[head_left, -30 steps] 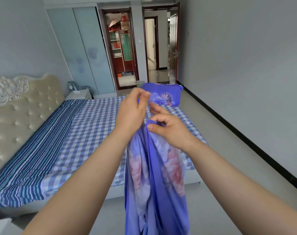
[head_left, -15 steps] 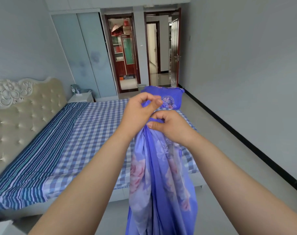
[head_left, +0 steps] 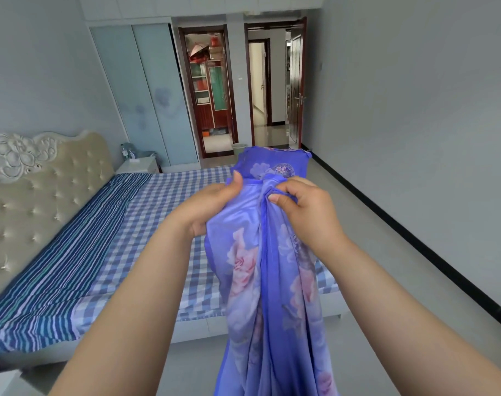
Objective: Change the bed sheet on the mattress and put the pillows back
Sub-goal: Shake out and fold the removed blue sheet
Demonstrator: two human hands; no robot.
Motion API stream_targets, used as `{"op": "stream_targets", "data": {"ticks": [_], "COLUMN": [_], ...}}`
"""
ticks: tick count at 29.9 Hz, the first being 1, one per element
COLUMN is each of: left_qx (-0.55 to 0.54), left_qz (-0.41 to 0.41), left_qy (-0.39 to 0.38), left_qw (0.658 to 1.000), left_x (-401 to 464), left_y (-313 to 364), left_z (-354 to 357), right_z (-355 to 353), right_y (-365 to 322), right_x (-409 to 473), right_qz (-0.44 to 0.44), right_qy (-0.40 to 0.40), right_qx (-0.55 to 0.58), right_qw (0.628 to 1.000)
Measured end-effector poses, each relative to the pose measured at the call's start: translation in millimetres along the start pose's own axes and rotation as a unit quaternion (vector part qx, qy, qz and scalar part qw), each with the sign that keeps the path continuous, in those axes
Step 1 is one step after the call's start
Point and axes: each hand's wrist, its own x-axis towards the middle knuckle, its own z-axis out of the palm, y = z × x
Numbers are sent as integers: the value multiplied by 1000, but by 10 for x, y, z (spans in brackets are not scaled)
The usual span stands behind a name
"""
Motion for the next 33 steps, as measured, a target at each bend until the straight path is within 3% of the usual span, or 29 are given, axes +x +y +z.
{"op": "stream_targets", "data": {"ticks": [6,10,12,15,20,29,33], "left_qx": [-105,-65,-31,-44,-94,-121,-53], "left_qz": [92,109,120,114,102,154,190], "left_qy": [-3,144,173,131,61,12,15], "left_qw": [990,981,977,984,988,980,980], "left_x": [-19,28,37,-16,-37,-109,-117], "left_y": [-8,115,131,110,55,33,31], "left_z": [-60,96,279,536,602,602,612], "right_z": [-55,-99,-137,-124,-110,-233,-304], "right_y": [41,-18,-145,-258,-210,-161,-145], "right_x": [1,-15,25,78,47,163,187], "right_qz": [40,-24,-40,18,109,156,172], "right_qy": [0,77,43,-34,-11,-34,-64], "right_qx": [3,-94,-42,16,126,139,178], "right_qw": [999,992,997,999,986,977,967]}}
